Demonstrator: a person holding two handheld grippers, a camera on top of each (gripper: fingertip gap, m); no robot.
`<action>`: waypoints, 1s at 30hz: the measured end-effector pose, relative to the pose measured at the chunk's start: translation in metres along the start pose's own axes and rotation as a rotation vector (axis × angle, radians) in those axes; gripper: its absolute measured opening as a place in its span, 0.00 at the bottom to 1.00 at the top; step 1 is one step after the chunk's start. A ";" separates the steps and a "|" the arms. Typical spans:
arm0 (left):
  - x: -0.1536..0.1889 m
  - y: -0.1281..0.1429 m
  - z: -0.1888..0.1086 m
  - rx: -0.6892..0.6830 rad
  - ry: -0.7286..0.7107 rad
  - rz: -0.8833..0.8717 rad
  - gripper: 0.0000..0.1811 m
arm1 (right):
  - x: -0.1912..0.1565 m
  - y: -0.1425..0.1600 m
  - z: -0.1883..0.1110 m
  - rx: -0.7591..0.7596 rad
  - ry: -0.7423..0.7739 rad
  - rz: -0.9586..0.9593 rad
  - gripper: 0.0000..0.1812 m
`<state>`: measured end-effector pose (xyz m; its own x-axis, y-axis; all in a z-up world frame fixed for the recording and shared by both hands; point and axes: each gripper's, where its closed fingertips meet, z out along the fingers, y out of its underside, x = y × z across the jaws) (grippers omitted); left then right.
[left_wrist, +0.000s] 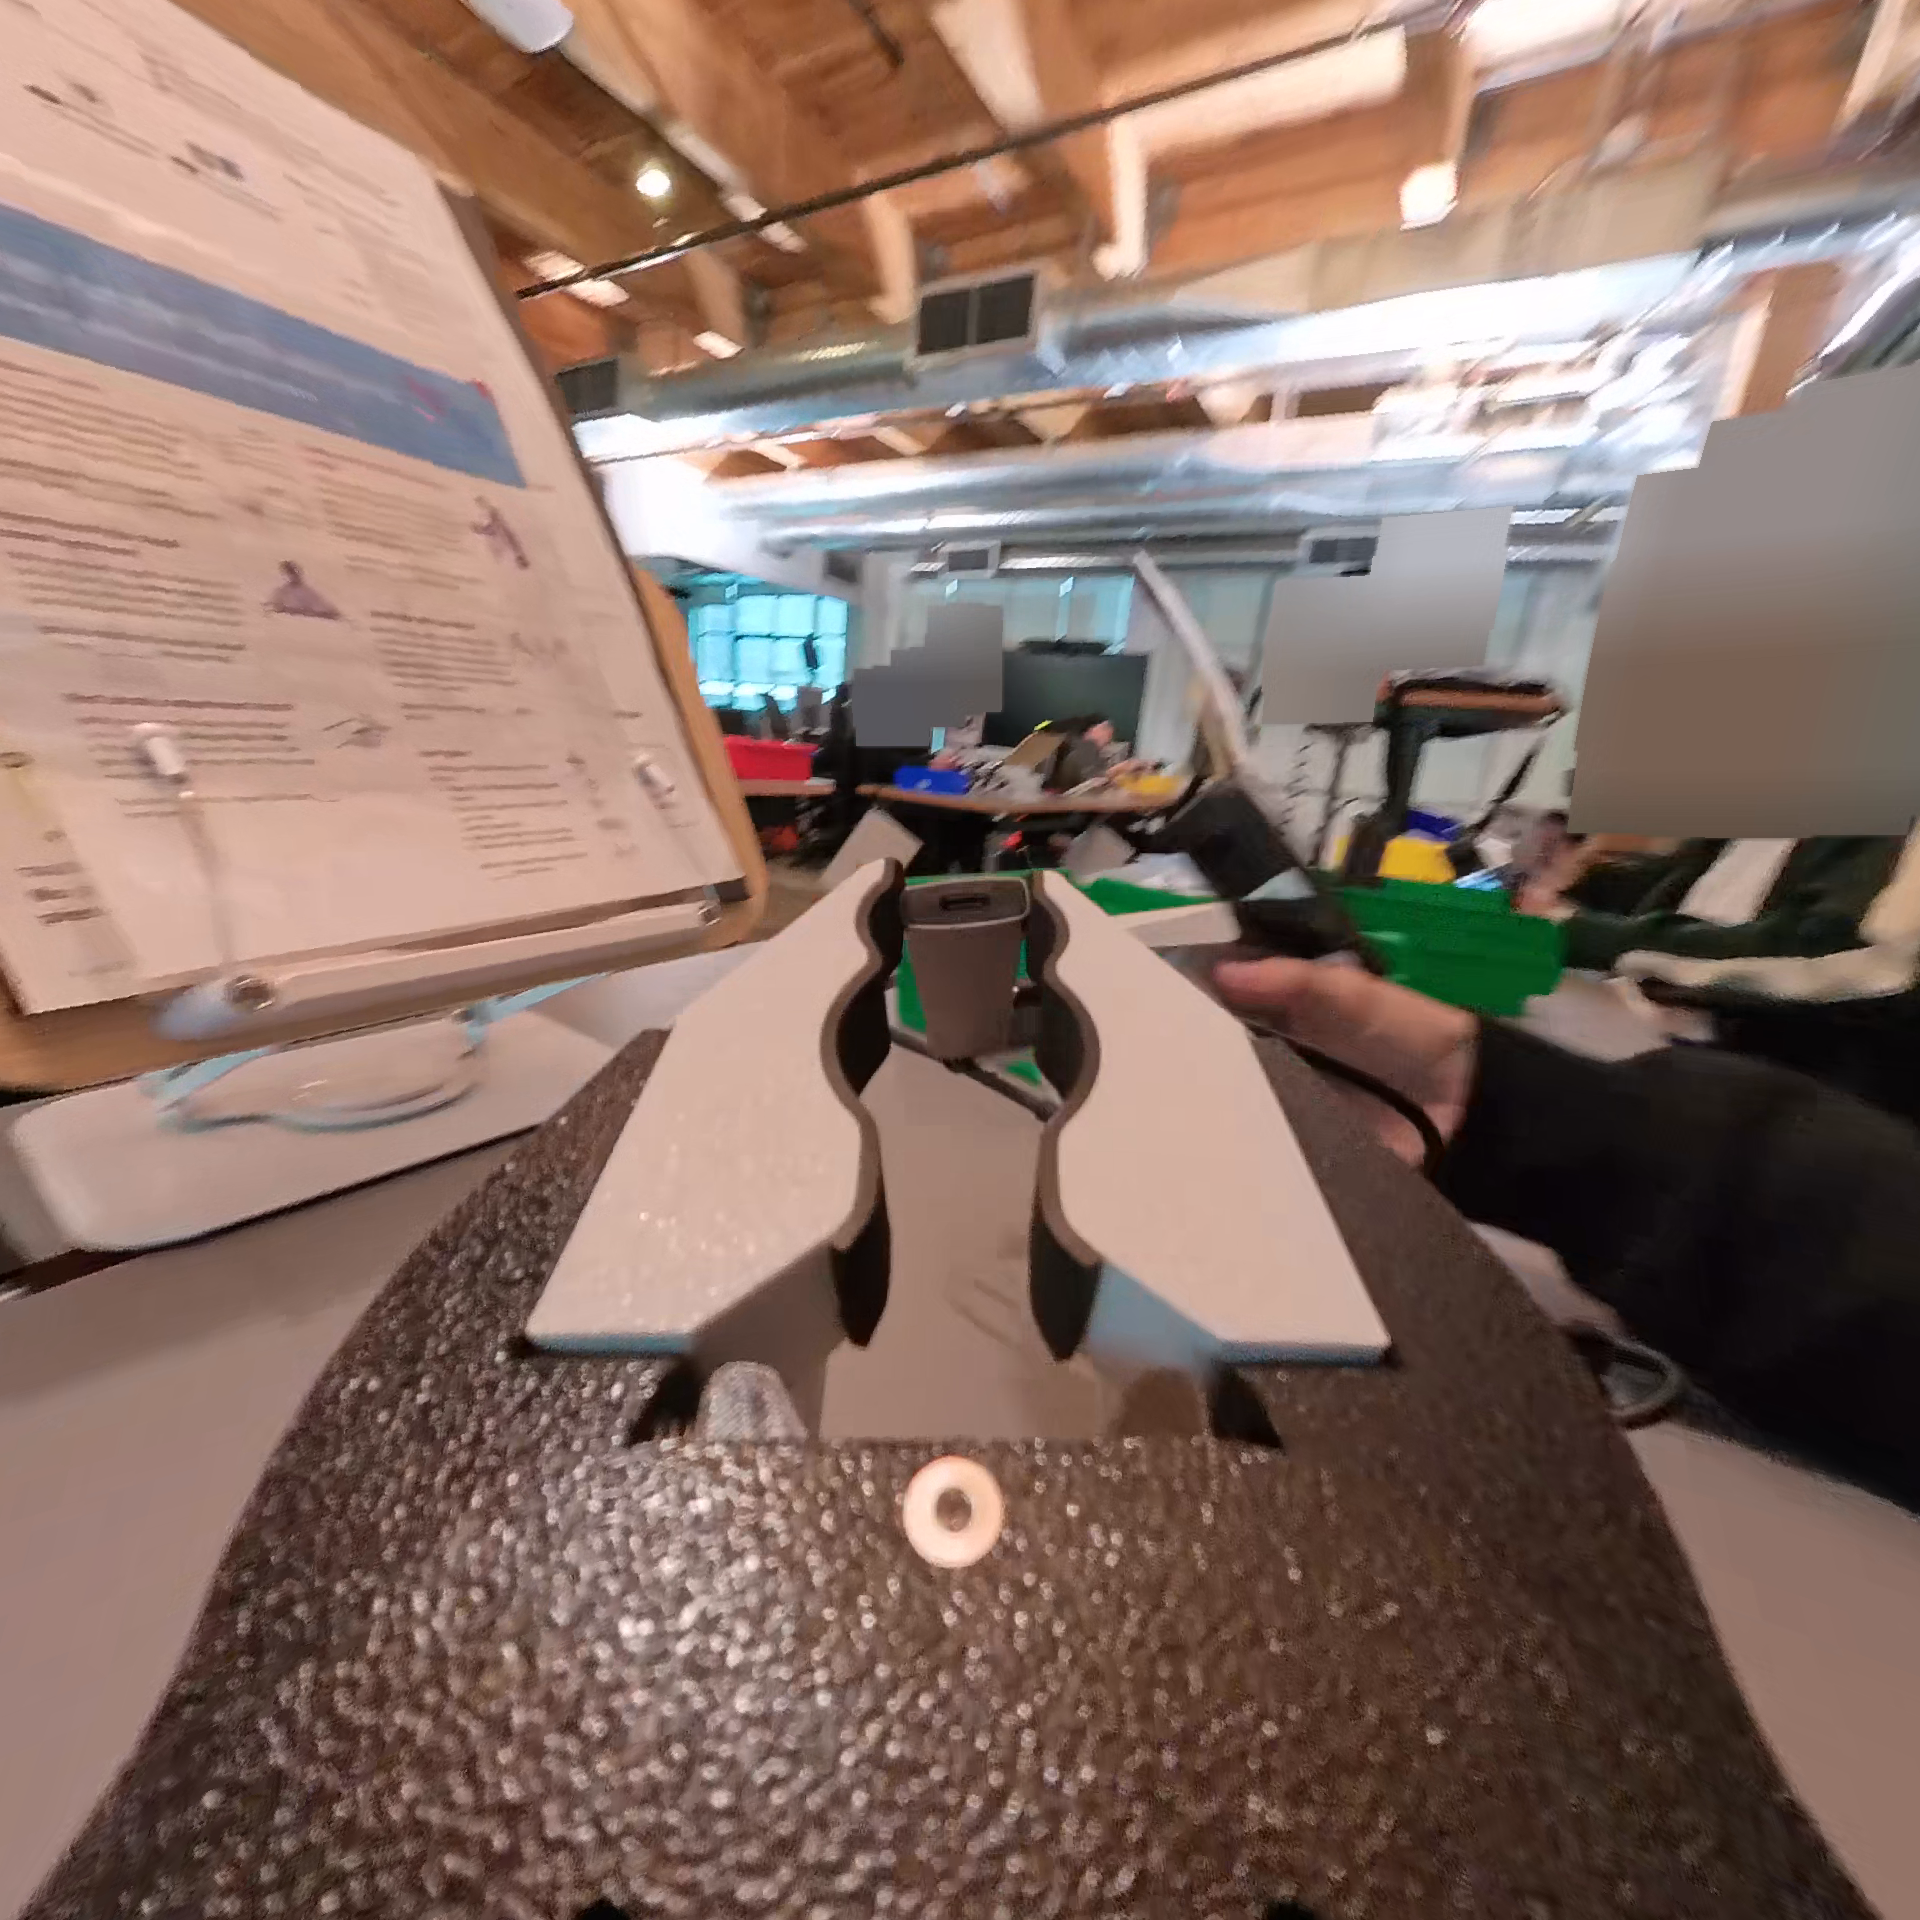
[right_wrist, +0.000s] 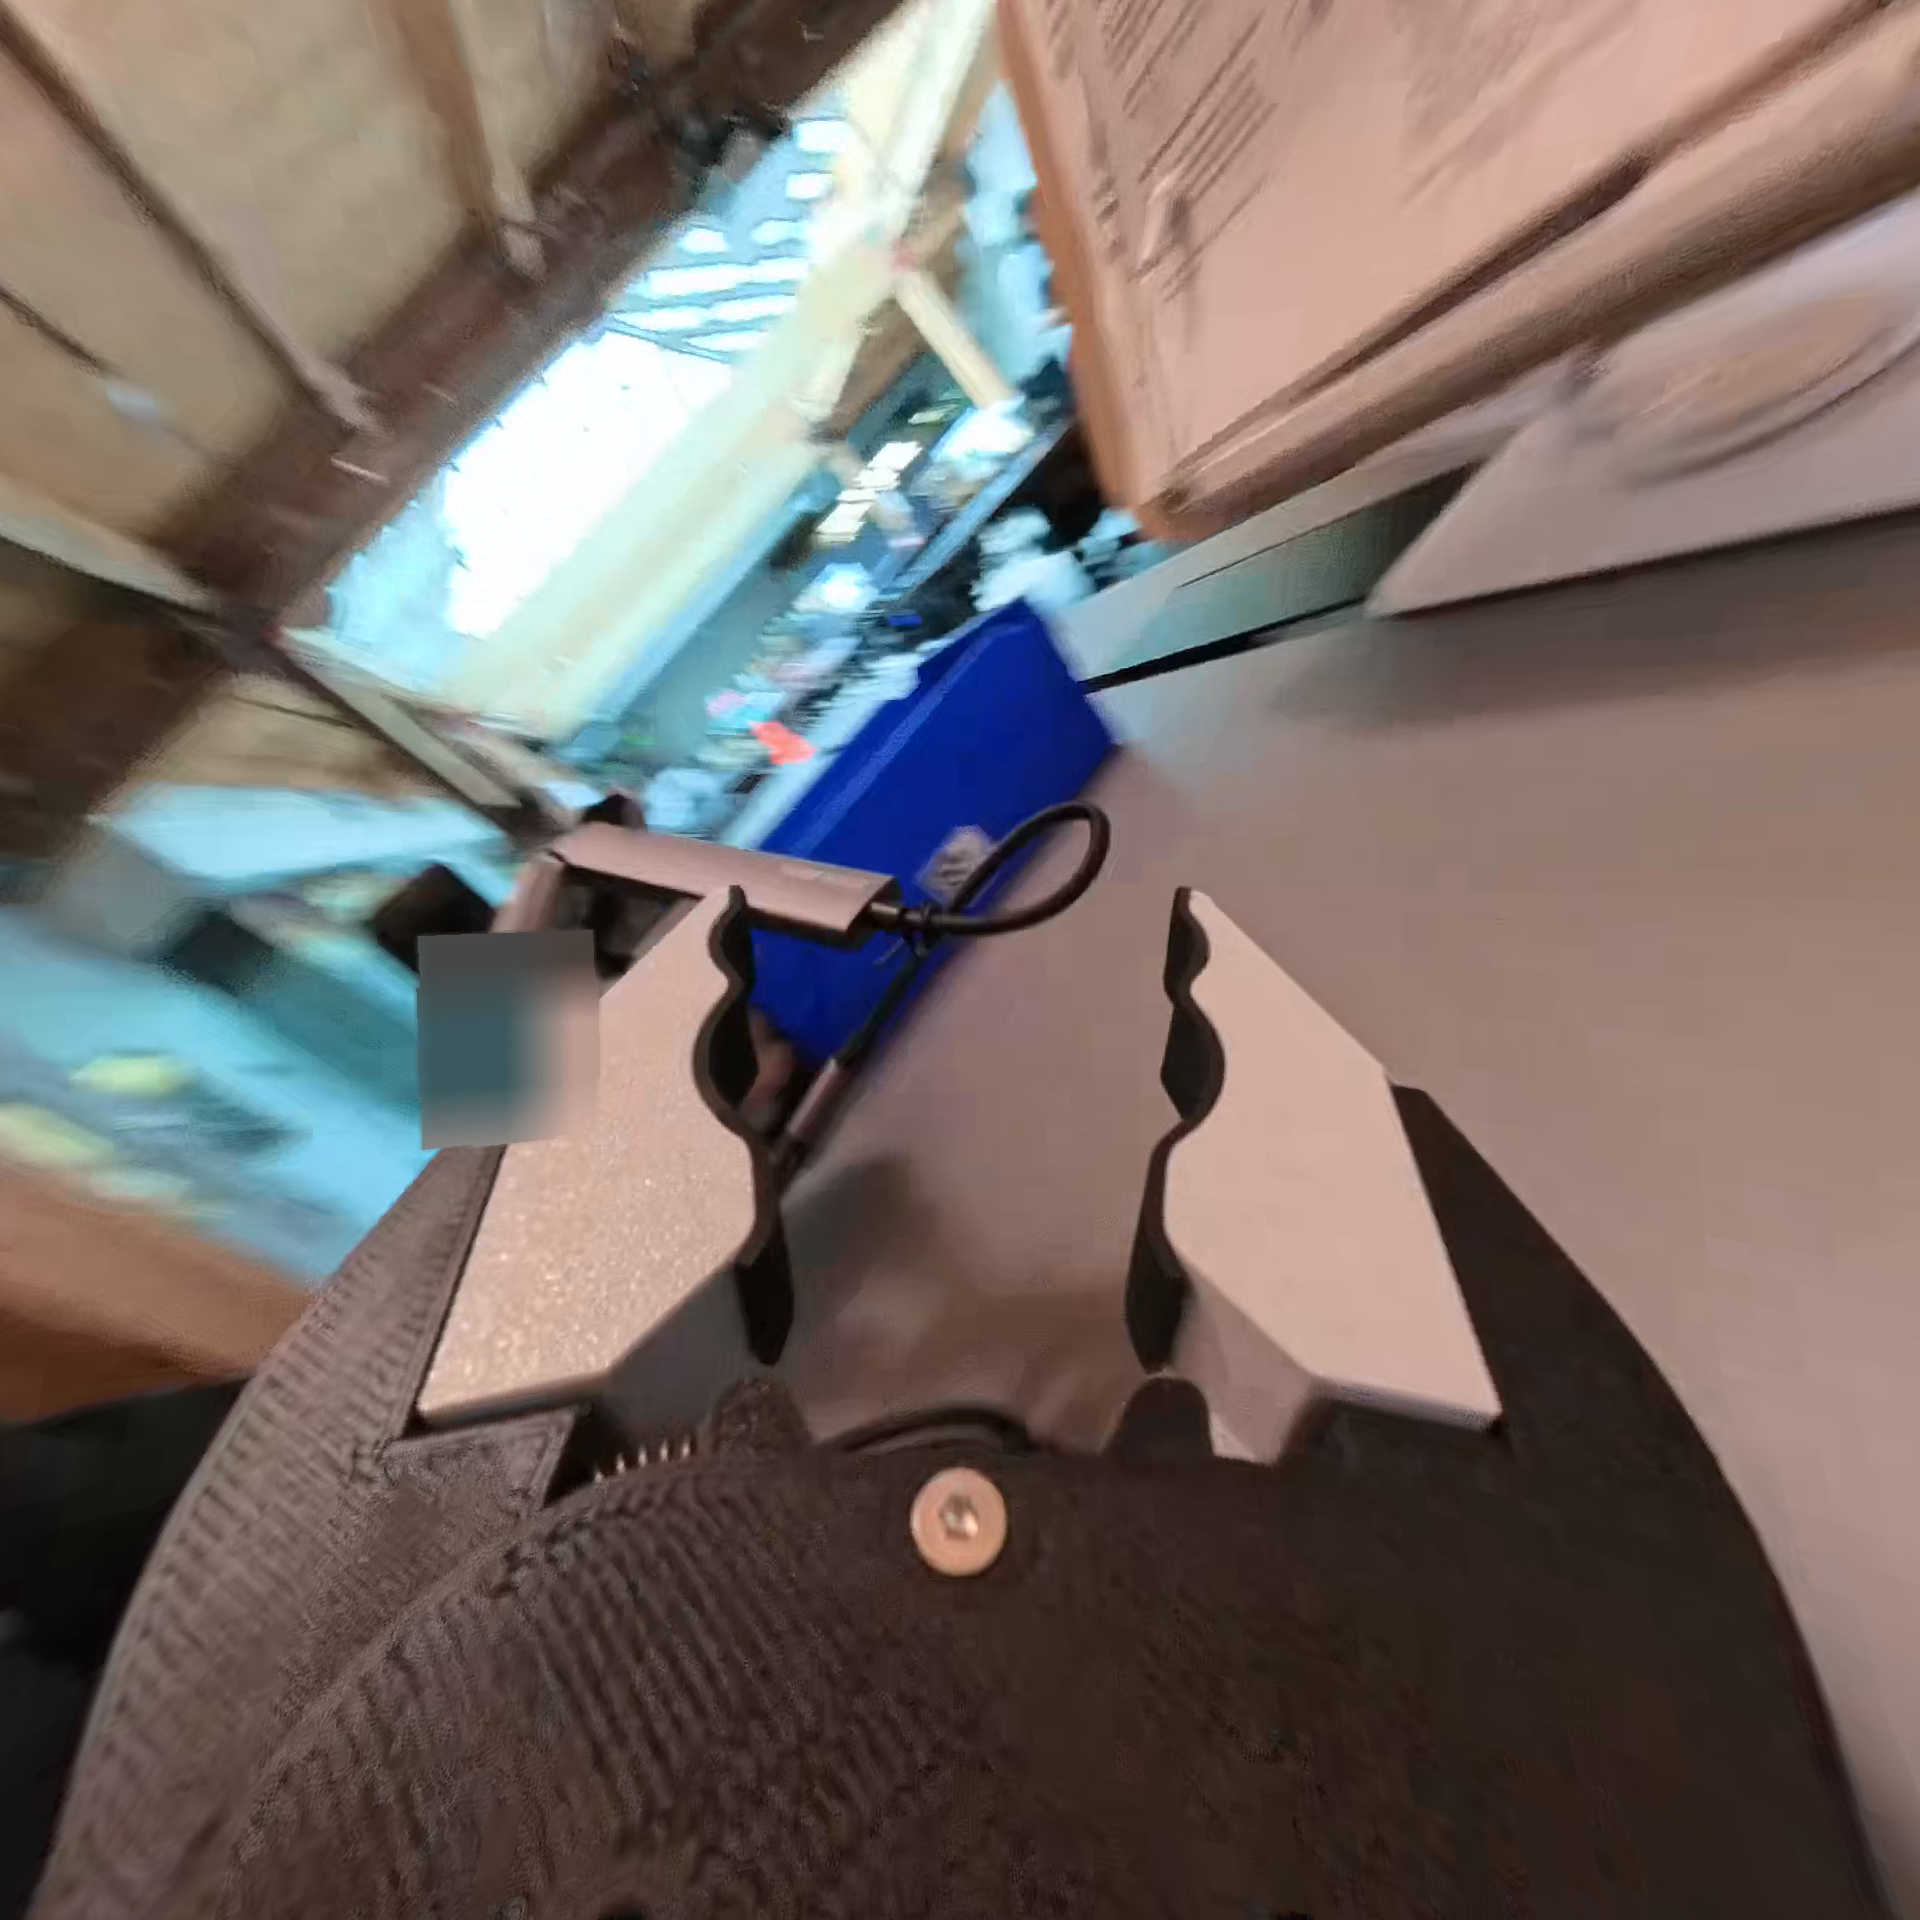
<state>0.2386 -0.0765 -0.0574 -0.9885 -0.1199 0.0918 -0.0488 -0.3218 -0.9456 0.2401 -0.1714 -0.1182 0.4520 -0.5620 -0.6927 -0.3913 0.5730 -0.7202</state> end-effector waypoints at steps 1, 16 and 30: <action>0.005 -0.004 -0.001 0.024 0.040 -0.019 0.11 | 0.002 0.008 0.006 -0.033 -0.013 0.060 0.46; 0.049 -0.046 -0.017 0.255 0.307 0.032 0.11 | -0.075 0.035 0.010 -0.103 -0.471 0.305 0.26; 0.055 -0.097 -0.043 0.462 0.340 0.033 0.11 | -0.103 0.077 0.031 -0.213 -0.560 0.546 0.29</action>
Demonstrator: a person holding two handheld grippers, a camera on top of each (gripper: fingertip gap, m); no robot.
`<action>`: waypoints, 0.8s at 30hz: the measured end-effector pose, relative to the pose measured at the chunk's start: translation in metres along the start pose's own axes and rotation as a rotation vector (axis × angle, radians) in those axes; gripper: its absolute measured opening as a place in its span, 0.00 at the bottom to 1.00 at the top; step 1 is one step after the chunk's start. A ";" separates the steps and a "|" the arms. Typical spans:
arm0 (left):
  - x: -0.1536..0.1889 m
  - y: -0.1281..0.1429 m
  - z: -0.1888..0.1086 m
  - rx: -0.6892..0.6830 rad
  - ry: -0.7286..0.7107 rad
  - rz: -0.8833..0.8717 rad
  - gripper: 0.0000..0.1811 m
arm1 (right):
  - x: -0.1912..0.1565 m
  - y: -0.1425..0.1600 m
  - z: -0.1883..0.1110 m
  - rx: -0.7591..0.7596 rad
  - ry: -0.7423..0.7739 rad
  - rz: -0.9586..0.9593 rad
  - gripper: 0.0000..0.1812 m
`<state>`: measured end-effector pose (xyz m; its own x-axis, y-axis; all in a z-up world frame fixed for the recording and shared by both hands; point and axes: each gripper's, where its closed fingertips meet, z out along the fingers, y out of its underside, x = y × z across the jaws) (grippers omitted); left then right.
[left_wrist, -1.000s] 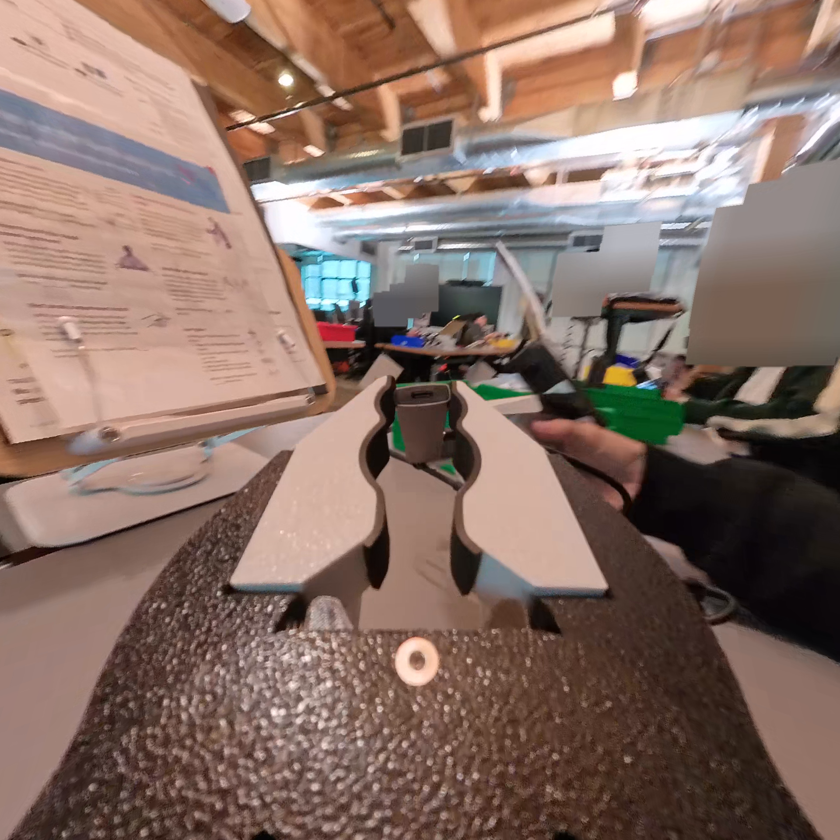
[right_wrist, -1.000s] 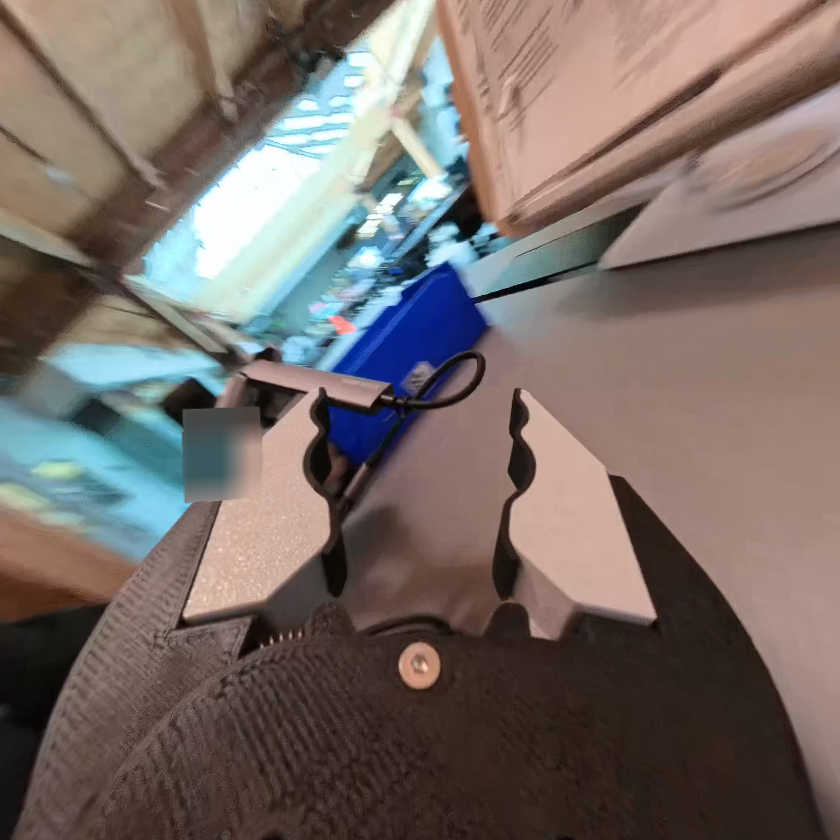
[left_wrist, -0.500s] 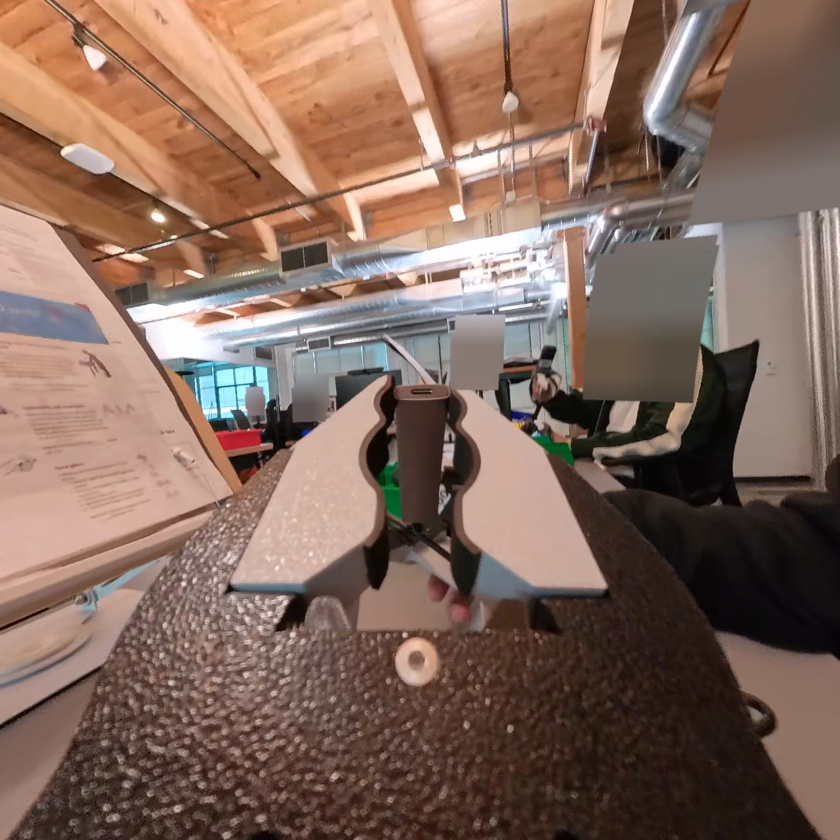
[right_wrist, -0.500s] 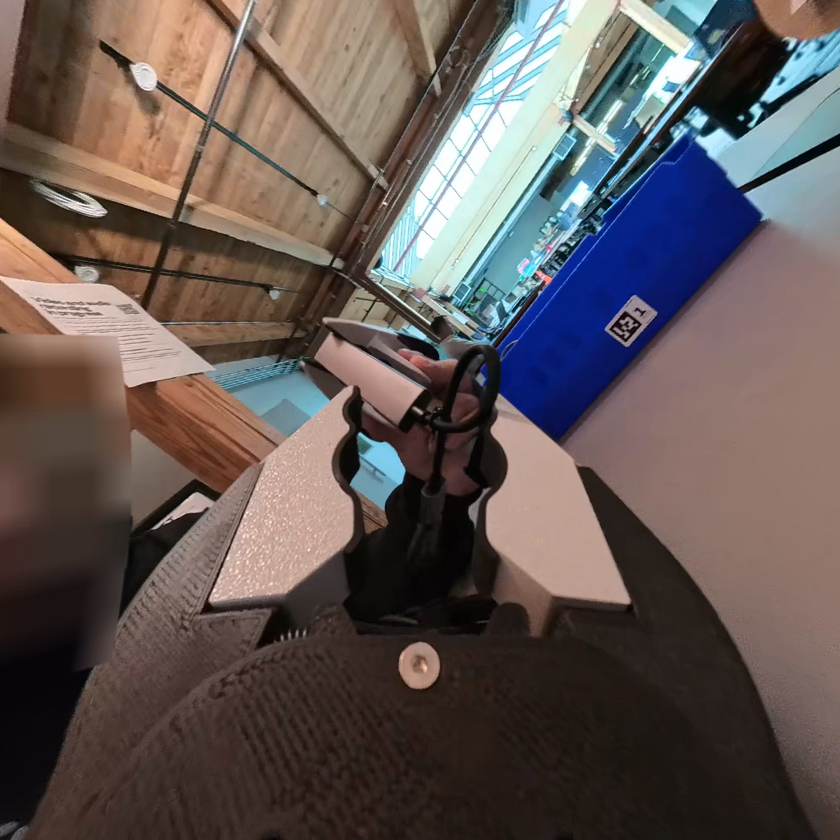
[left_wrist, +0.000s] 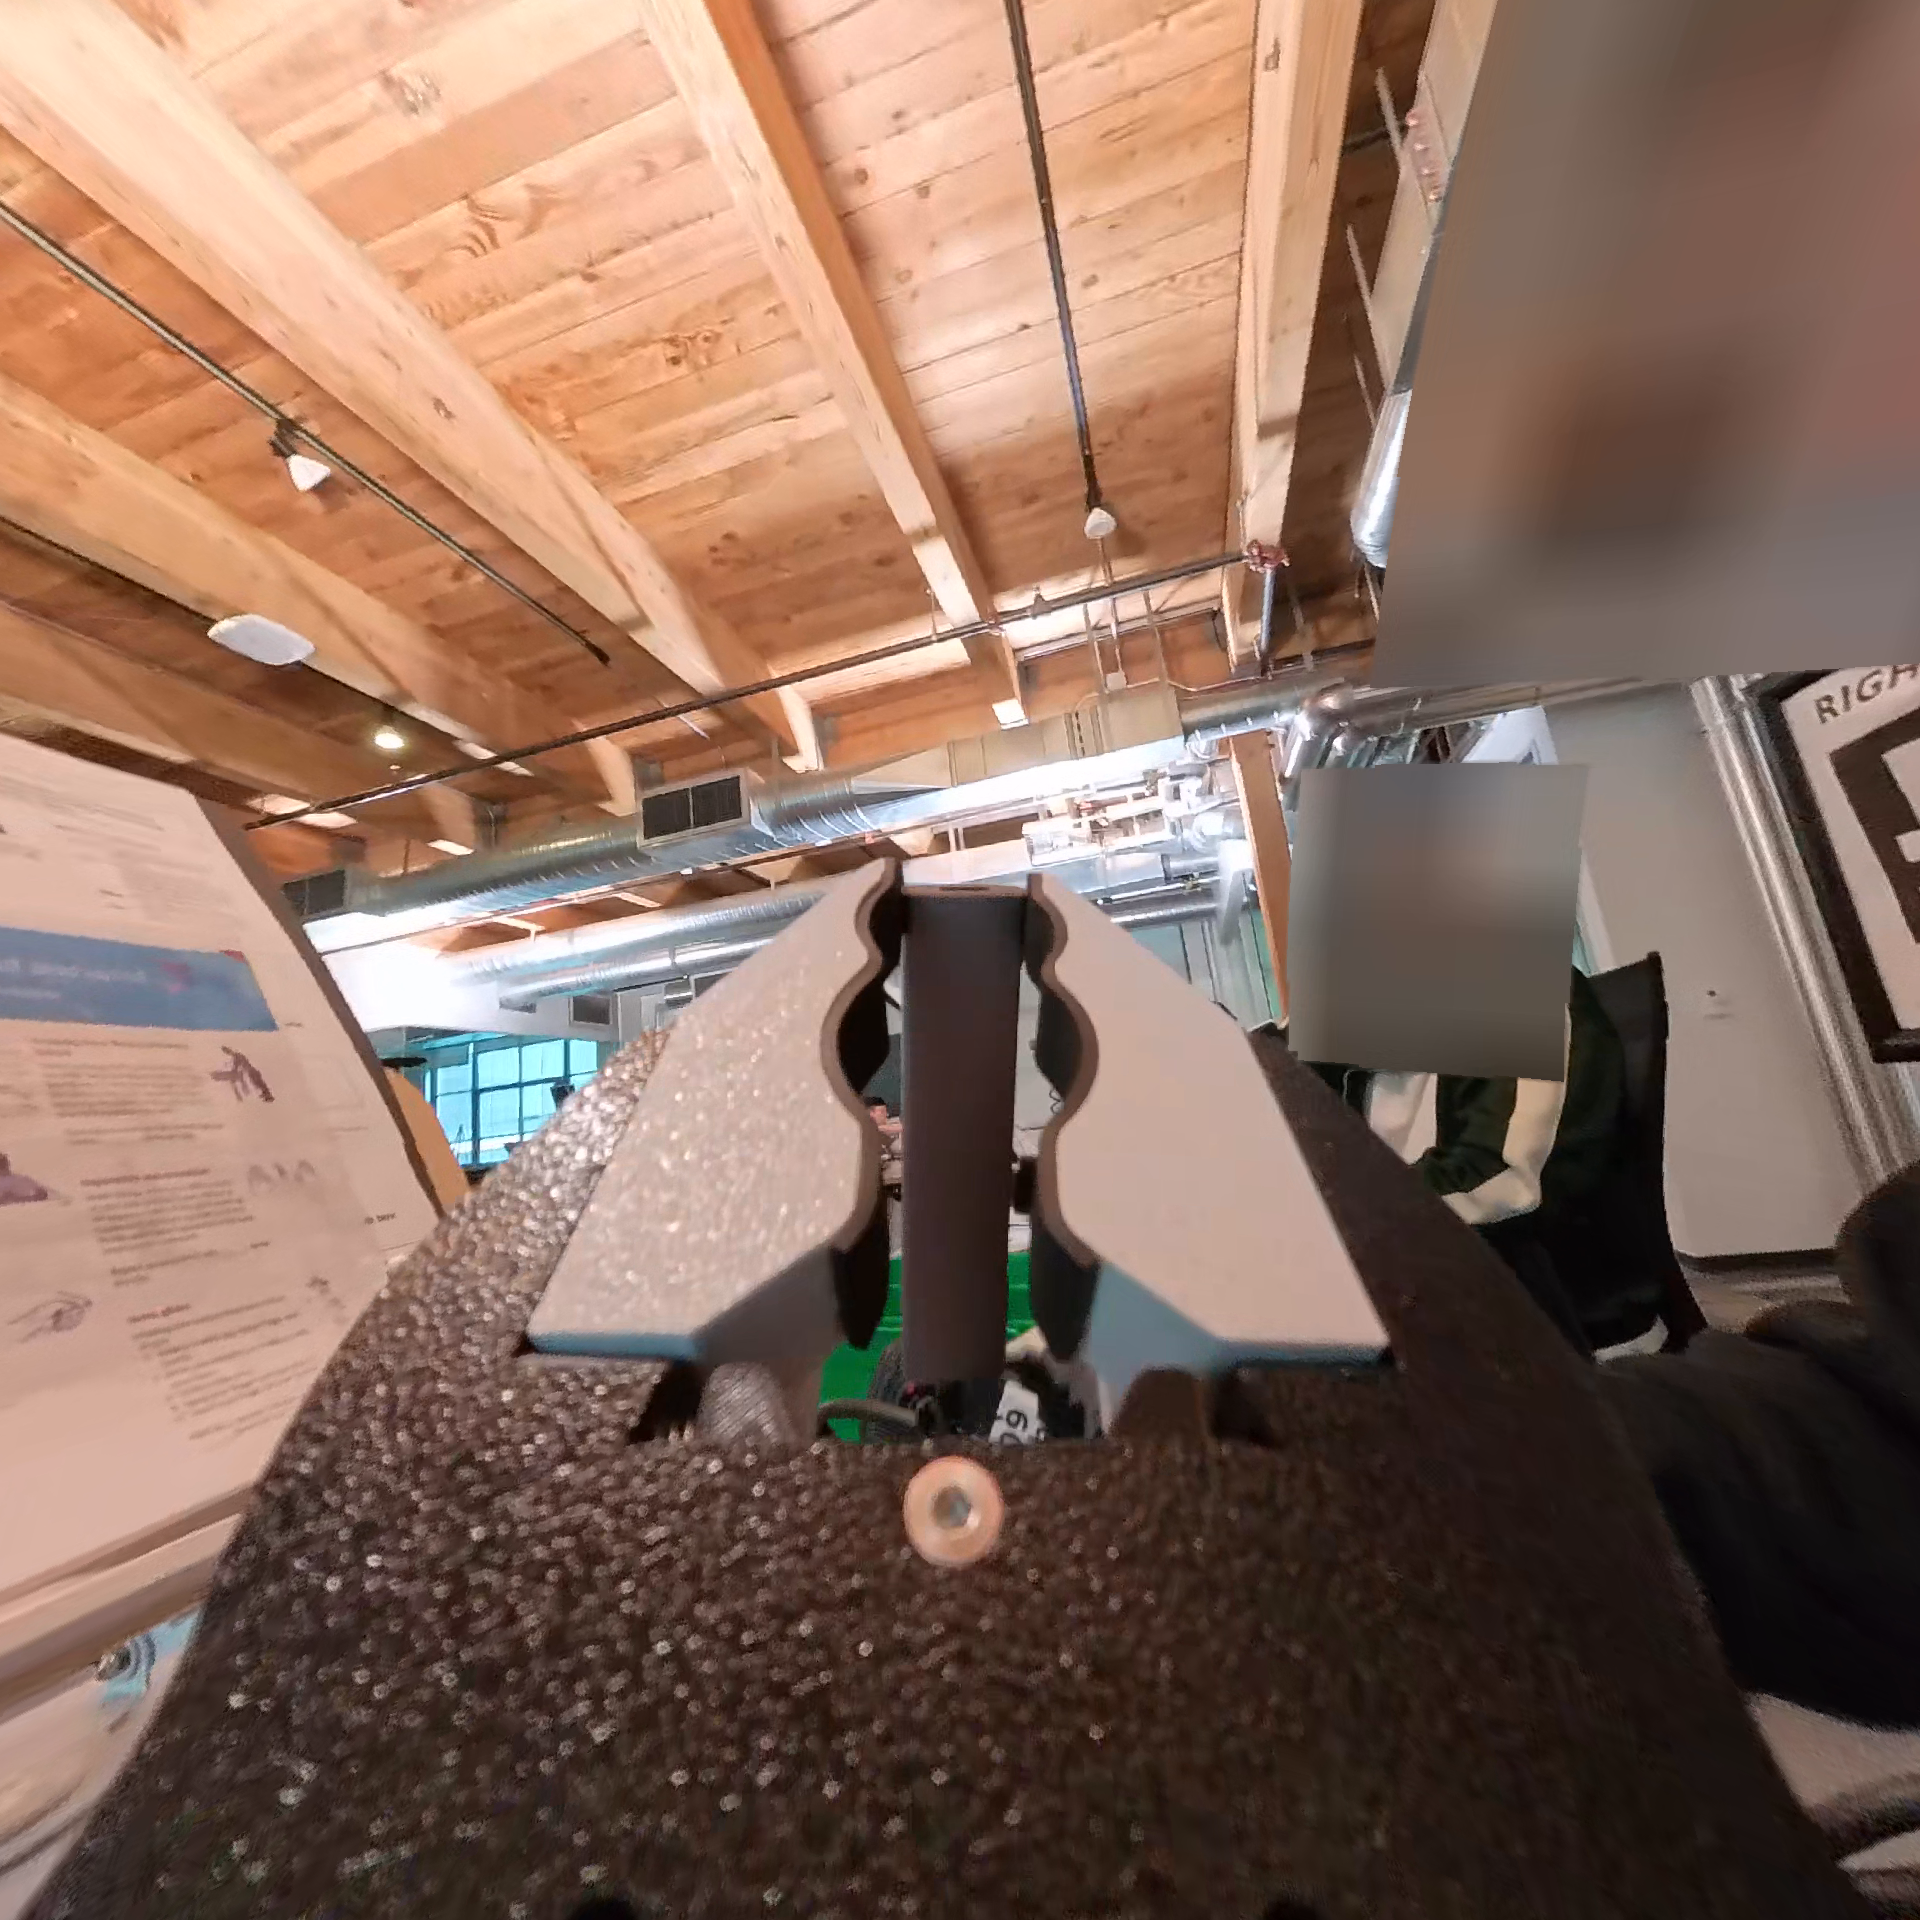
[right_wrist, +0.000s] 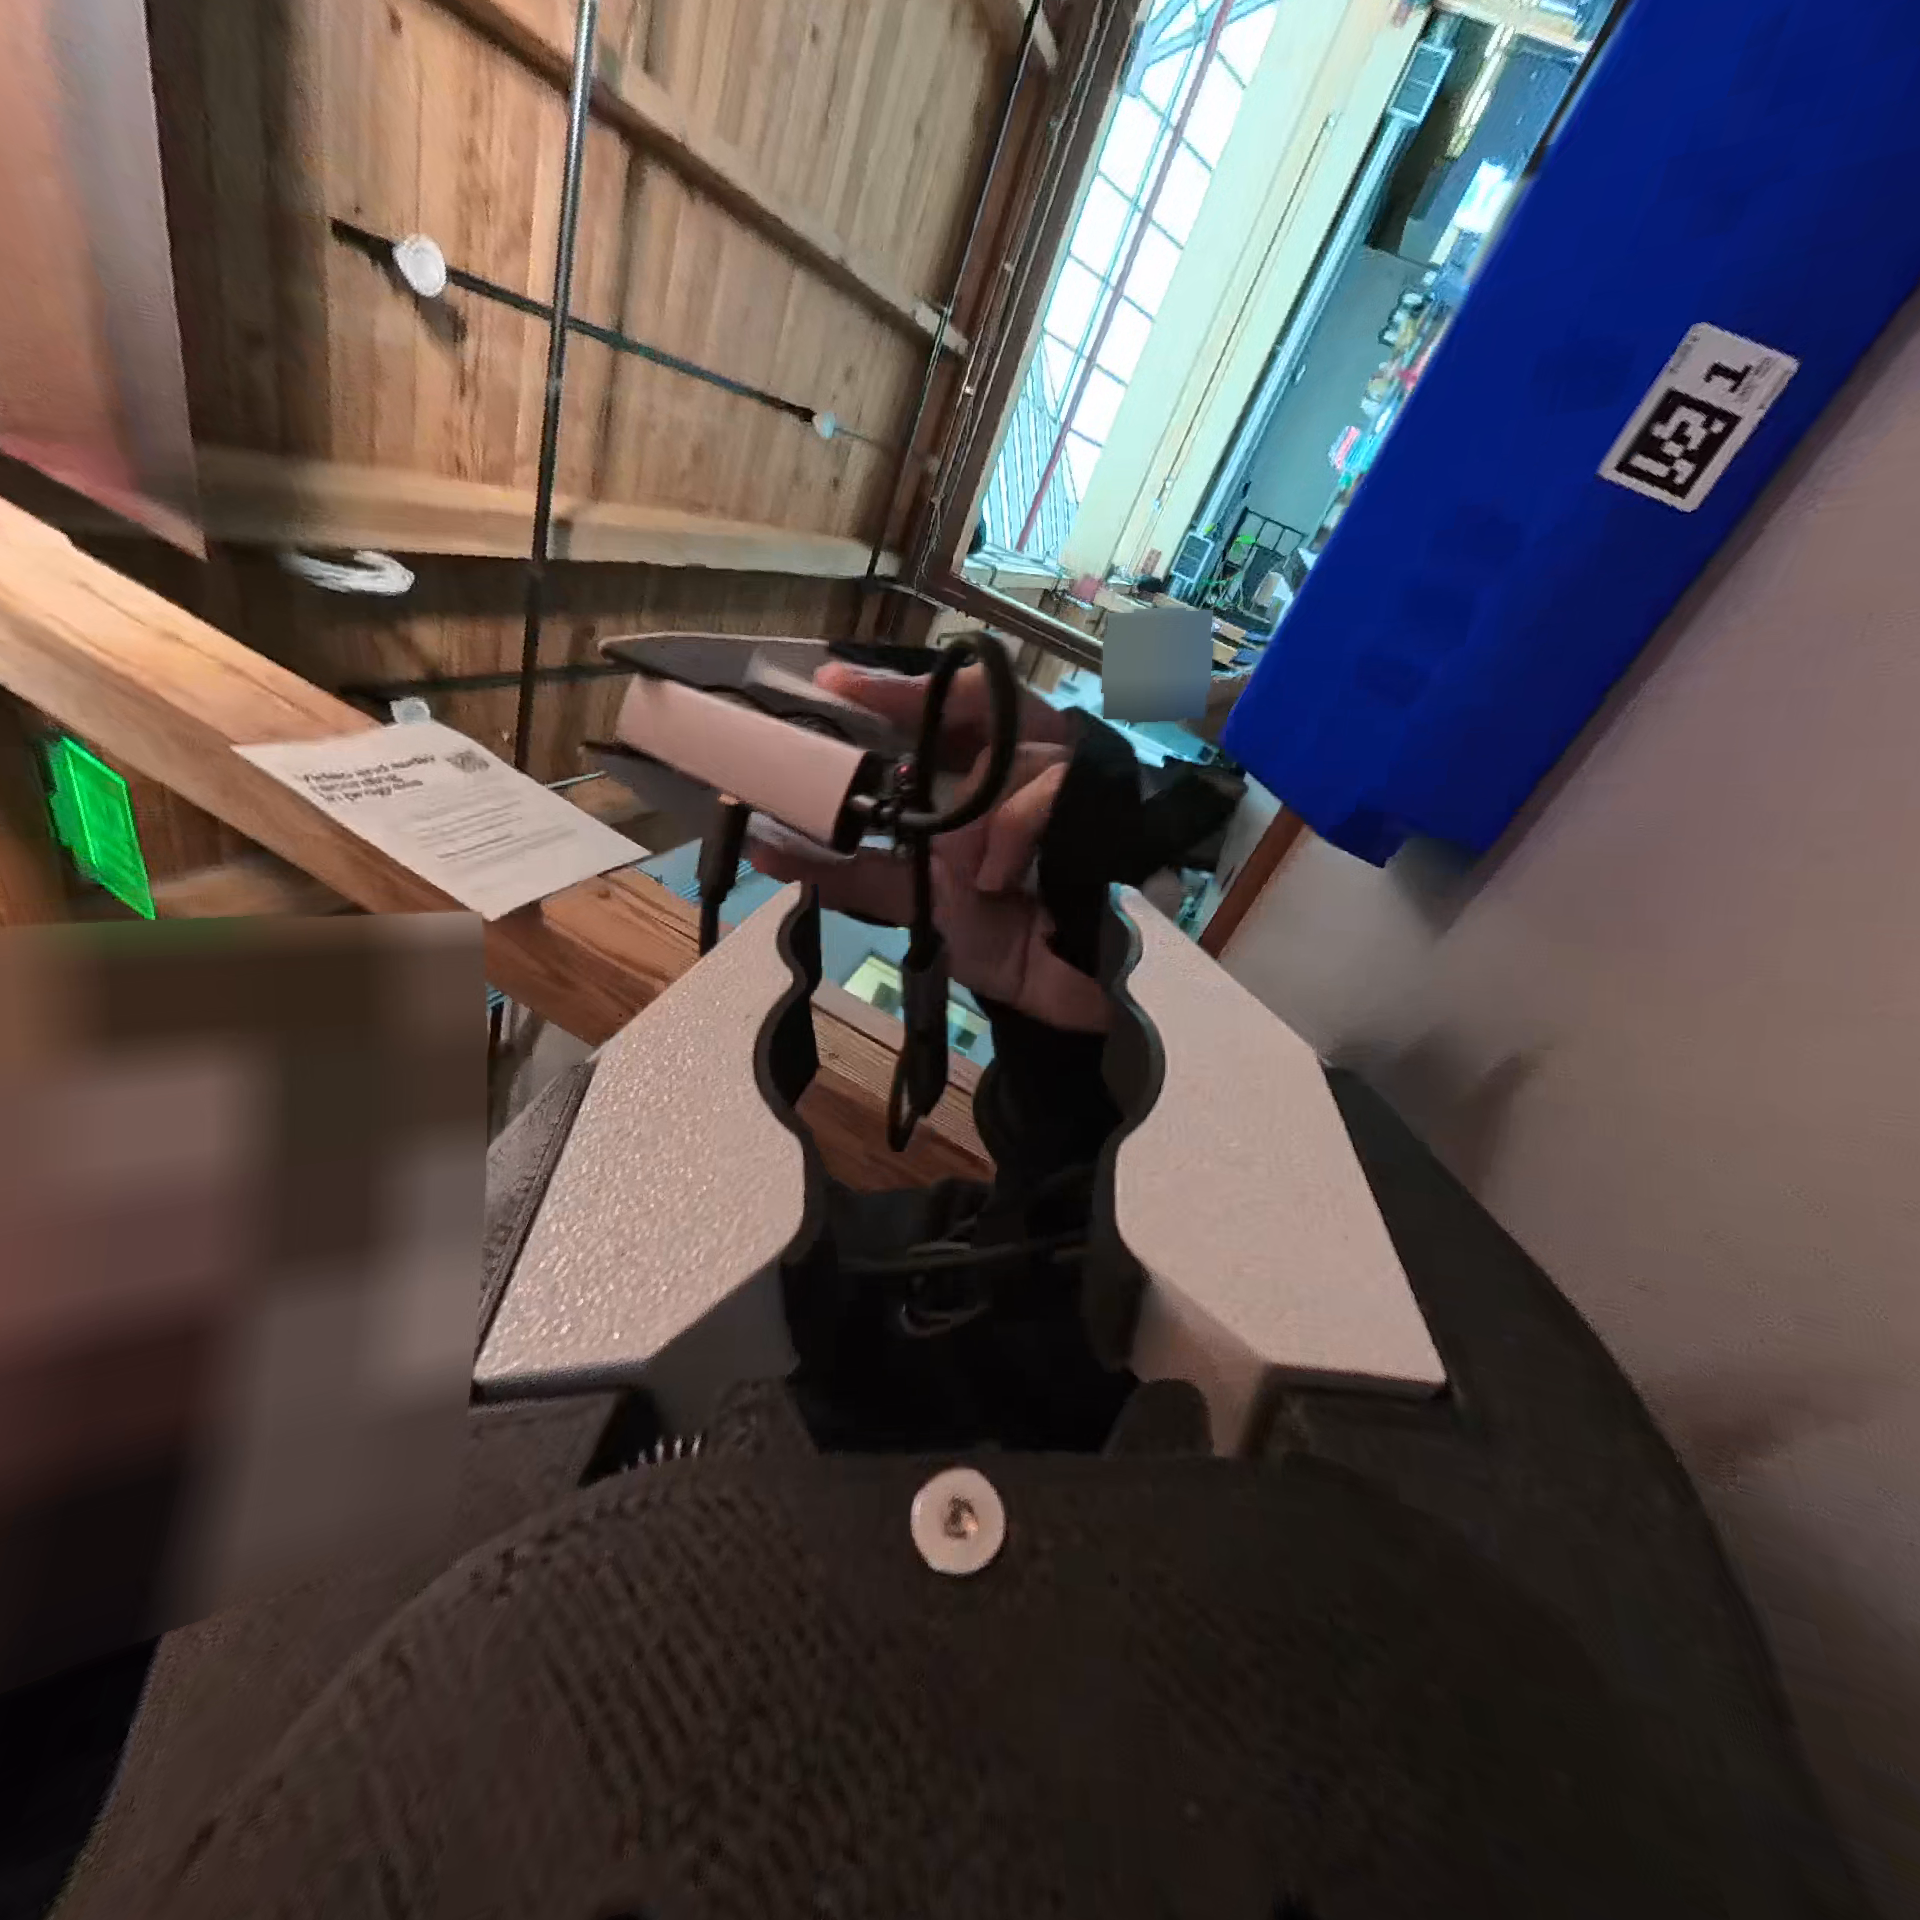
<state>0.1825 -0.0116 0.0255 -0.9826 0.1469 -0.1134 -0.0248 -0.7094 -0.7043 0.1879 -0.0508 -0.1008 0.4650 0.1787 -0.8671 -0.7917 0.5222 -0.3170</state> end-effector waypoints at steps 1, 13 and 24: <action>0.003 -0.001 0.001 0.001 0.015 0.005 0.11 | 0.003 0.002 0.002 -0.004 -0.007 0.022 0.30; 0.014 0.025 0.003 -0.070 0.088 -0.010 0.11 | -0.024 -0.001 0.009 0.047 -0.176 0.024 0.19; 0.009 0.053 -0.012 -0.306 0.106 0.079 0.11 | -0.043 -0.035 -0.020 0.191 -0.136 -0.124 0.06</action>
<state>0.1745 -0.0396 -0.0210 -0.9542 0.1819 -0.2374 0.1234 -0.4839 -0.8664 0.1875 -0.0931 -0.0597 0.6129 0.2073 -0.7625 -0.6425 0.6924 -0.3282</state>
